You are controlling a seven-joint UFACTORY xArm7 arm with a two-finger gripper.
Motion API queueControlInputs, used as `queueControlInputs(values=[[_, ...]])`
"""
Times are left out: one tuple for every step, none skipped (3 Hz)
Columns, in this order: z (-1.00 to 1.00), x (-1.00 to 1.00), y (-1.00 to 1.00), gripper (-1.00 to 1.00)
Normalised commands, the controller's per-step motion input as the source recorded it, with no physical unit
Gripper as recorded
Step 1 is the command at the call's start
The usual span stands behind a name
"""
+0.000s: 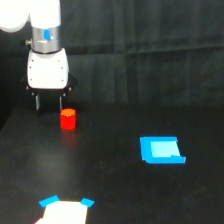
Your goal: Pick up the red object from the table
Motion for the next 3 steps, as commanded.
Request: queueControlInputs(values=[[0.14,1.0,-1.0,1.0],[0.13,1.0,-1.0,1.0],[0.0,1.0,-0.65,1.0]])
